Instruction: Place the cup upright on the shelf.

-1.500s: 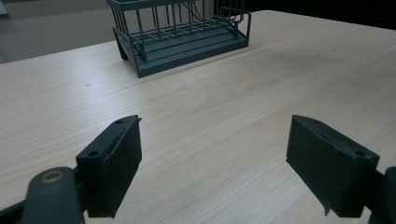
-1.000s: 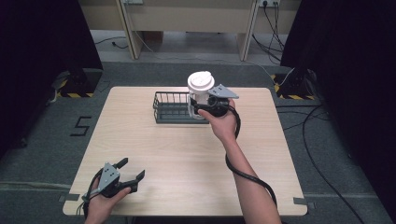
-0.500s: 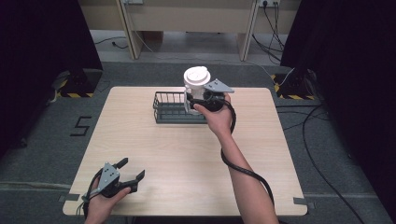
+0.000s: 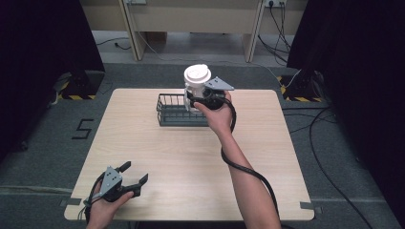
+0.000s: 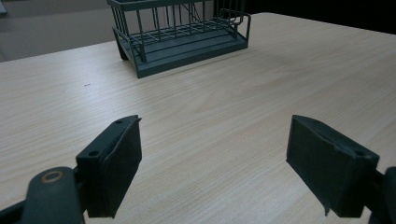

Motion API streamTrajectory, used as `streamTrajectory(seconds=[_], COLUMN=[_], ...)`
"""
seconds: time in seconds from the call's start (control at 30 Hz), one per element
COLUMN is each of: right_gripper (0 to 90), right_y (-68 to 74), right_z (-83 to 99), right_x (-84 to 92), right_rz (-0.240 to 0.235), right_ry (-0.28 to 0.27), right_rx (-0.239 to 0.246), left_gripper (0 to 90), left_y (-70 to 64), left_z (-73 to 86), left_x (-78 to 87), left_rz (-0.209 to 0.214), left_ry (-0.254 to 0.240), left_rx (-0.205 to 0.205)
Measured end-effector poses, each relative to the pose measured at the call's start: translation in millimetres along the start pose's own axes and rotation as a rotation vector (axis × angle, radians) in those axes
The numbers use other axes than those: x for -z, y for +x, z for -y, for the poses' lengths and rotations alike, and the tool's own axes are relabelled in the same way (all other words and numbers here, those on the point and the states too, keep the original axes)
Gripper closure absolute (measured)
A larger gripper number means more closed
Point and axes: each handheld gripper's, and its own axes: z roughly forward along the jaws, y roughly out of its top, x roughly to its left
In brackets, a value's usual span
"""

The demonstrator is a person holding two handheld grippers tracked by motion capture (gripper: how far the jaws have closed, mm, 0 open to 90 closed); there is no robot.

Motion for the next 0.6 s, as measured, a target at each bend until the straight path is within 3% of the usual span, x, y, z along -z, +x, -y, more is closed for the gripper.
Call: streamTrajectory(seconds=[0.6], right_gripper=[17.6], right_y=[-3.1], right_z=[-3.9], right_x=[-30.5], right_rz=[0.023], right_ry=[0.012], right_rx=[-0.037], left_gripper=[17.5], left_y=[0.3], left_z=[0.3], left_x=[-0.1], left_rz=[0.000], left_ry=[-0.001], left_rx=[0.005])
